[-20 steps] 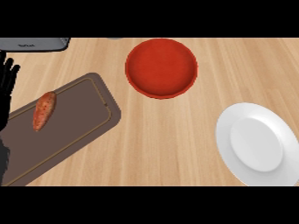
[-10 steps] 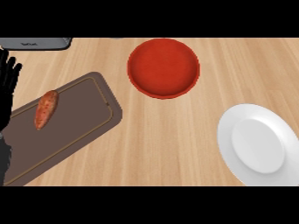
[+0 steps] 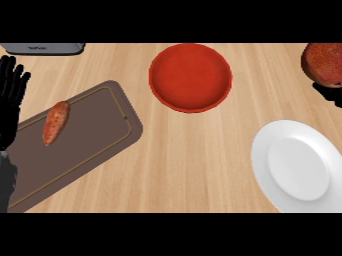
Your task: Pick the pear from the plate and place it in the bowl
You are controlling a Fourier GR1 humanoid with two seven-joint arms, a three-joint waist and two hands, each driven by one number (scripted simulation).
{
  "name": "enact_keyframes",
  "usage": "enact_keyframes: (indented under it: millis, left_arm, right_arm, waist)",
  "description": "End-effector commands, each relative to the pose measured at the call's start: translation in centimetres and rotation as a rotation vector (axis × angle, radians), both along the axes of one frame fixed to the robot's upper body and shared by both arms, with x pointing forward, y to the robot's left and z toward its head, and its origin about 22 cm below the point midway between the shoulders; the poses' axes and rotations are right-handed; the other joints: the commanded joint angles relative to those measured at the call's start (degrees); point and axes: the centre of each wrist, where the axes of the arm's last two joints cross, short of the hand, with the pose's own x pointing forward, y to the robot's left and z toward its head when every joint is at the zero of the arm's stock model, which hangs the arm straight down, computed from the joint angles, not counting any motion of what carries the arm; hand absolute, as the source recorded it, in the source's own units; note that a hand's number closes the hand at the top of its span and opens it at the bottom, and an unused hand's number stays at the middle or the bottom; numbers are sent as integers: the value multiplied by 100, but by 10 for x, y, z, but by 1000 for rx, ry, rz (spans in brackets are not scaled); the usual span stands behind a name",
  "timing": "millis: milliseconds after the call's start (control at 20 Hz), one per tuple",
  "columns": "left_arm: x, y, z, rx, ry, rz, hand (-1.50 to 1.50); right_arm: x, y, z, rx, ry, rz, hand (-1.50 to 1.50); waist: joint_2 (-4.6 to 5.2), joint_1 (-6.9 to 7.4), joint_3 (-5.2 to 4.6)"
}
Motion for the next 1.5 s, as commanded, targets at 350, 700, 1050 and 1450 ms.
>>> enact_keyframes:
  millis: [350,700,1050,1450]
  left_arm:
    - [-1,-2,1,-6,-19,-12,0]
    - [8,3,-5,12,-5,16,0]
    - [-7,-8,-15,-7,-7,4,0]
    - [3,-8,-2,7,-28,-39,0]
  right_arm:
    - [82,99,-13,-38,162,59,150]
    - [107,144,-74,-39,231,114,150]
    - [129,151,-118,-150,278,-13,150]
    - [141,160,-174,152,322,-99,-150]
  waist:
    - [34,94,3]
    - [39,24,5]
    - [29,36,6]
    - [109,192,11]
